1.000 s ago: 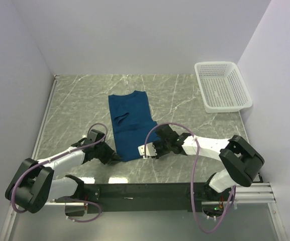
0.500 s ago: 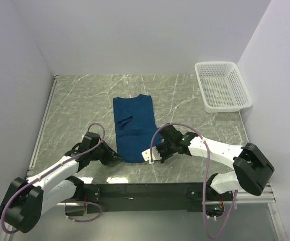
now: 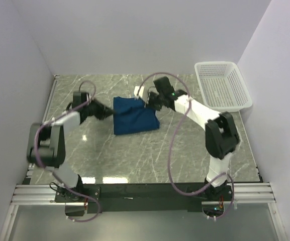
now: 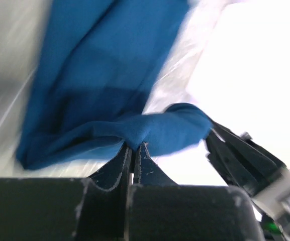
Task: Fold and stack the t-shirts
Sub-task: Fold the tshirt
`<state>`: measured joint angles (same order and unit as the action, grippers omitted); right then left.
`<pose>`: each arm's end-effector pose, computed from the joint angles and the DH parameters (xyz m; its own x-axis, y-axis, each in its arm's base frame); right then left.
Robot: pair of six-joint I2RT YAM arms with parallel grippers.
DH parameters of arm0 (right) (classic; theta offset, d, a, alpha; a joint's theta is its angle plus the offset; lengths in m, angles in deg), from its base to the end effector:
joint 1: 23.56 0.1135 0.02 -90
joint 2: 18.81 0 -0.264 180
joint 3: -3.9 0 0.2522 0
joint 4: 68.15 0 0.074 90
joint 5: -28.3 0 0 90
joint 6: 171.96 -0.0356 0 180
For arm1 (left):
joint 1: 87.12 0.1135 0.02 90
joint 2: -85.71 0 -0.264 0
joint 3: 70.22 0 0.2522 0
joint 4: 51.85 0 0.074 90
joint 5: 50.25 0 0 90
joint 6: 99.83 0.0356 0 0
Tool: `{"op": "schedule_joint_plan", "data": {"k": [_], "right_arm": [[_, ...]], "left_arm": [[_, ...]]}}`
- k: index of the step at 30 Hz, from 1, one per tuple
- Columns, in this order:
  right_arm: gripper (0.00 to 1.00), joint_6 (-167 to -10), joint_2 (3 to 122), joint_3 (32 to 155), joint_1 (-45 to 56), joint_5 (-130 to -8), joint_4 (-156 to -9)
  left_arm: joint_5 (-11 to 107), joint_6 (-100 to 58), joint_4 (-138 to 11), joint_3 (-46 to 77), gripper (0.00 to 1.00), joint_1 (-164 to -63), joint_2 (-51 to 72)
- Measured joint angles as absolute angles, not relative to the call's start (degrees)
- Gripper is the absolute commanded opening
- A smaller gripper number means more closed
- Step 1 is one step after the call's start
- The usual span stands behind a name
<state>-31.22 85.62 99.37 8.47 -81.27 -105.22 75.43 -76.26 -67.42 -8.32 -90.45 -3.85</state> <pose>0.3409 0.2273 0.2525 0.1535 -0.7646 -0.6260 -0.9134 0.1319 -0.3850 0.3146 -0.0391 0.1899 -0.7055 -0.7047 0.0748 -0.4382 0.3509 -0.8276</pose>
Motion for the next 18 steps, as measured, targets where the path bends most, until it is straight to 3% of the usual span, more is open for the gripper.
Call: {"op": "schedule_joint_plan", "data": {"k": [8, 18], "right_arm": [[0.0, -41.19, 99.95, 114.37, 5.83, -74.32, -102.18], [0.0, -46.89, 104.63, 117.51, 5.92, -70.02, -97.7]], "left_arm": [[80.79, -73.68, -61.76, 16.77, 0.0, -89.49, -27.74], [82.19, -74.62, -59.79, 23.05, 0.0, -87.44, -34.8]]}}
